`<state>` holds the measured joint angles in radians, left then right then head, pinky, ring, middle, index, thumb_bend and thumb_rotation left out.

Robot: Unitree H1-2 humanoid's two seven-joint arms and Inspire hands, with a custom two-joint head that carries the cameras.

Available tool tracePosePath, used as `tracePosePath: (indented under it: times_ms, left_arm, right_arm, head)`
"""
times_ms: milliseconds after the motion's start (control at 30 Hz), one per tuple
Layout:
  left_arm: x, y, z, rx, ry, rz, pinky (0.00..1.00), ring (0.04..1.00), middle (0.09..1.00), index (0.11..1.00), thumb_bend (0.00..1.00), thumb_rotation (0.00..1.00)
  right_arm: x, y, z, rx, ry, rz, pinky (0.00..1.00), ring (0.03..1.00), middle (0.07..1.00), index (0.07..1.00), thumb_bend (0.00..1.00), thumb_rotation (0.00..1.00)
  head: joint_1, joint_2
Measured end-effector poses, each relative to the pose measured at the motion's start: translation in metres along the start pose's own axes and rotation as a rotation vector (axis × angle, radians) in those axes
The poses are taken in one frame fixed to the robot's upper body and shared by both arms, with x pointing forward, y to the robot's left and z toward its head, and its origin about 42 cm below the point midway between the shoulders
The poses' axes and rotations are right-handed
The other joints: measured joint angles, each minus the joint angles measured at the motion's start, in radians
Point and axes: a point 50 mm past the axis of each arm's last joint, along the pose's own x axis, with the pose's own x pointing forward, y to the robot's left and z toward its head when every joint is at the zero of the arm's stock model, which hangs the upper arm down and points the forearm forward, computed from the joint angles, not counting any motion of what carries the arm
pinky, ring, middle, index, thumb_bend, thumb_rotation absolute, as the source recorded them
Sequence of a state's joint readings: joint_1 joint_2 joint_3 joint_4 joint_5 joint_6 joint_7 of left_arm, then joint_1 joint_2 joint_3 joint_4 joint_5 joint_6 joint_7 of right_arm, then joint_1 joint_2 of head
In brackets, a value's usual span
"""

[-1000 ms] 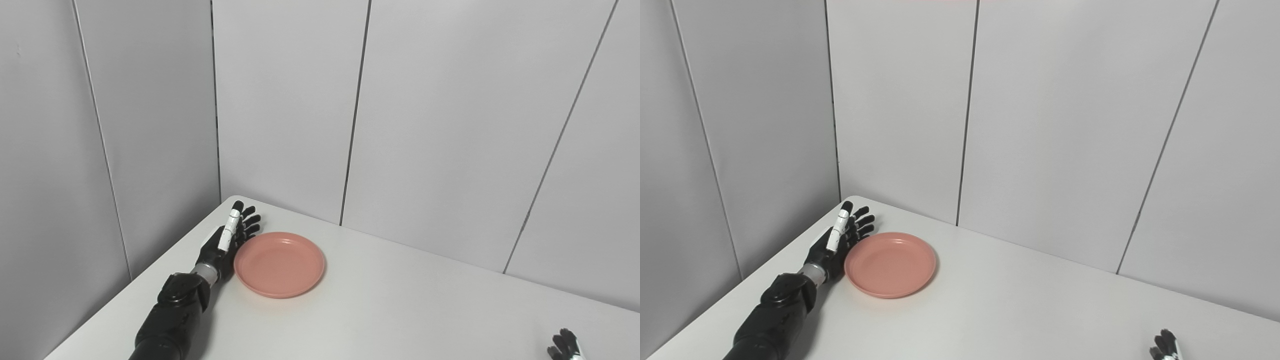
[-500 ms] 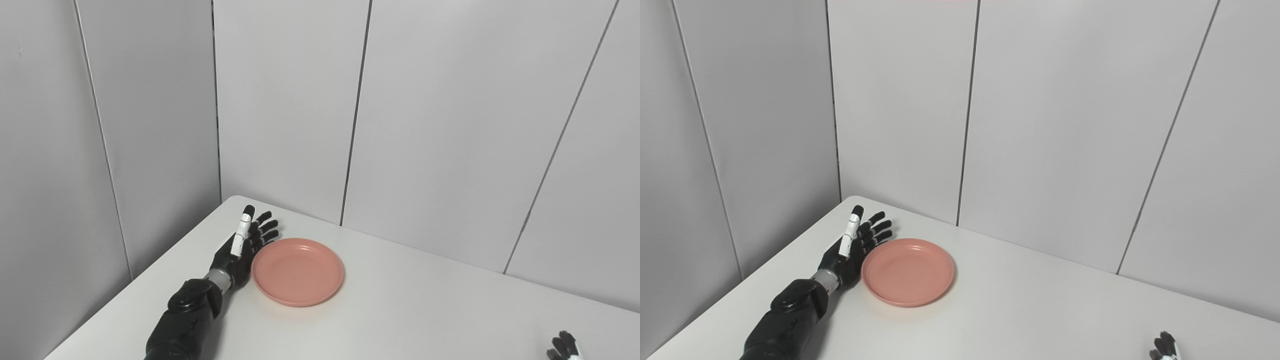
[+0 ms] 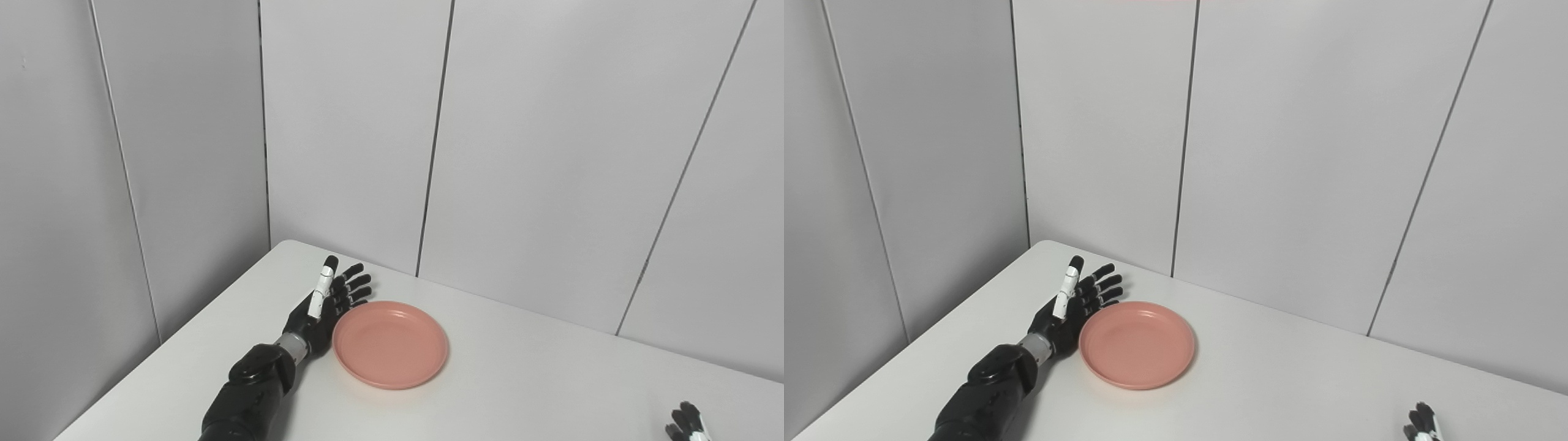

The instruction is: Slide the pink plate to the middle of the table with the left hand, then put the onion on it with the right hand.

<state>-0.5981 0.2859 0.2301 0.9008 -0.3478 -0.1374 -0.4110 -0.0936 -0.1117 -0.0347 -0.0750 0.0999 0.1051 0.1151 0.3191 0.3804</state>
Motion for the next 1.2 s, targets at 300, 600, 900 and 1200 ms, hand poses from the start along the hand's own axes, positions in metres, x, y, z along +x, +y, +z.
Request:
tracePosePath:
  times_ms: [300, 600, 900, 1200]
  left_arm:
    - [0.004, -0.029, -0.009, 0.018, 0.000, -0.058, 0.96, 0.943, 0.934, 0.920, 0.76, 1.00]
    - [-0.003, -0.043, -0.014, 0.077, -0.004, -0.092, 0.99, 0.965, 0.960, 0.951, 0.81, 1.00]
    - [-0.016, -0.063, -0.021, 0.104, -0.017, -0.123, 0.99, 0.966, 0.966, 0.957, 0.79, 1.00]
    - [-0.027, -0.072, -0.024, 0.137, -0.027, -0.112, 0.99, 0.966, 0.969, 0.966, 0.82, 1.00]
  right_arm:
    - [0.000, -0.001, -0.011, -0.016, 0.042, -0.008, 1.00, 1.000, 1.000, 1.000, 0.39, 1.00]
    - [0.002, -0.003, -0.023, -0.019, 0.045, -0.008, 1.00, 1.000, 1.000, 1.000, 0.48, 1.00]
    - [0.006, -0.002, -0.026, -0.020, 0.029, -0.003, 1.00, 1.000, 1.000, 1.000, 0.54, 1.00]
    - [0.008, 0.006, -0.025, -0.002, 0.013, -0.002, 1.00, 1.000, 1.000, 1.000, 0.61, 1.00]
  head:
    - [-0.044, 0.026]
    - [-0.101, 0.054]
    - [-0.184, 0.095]
    - [-0.274, 0.127]
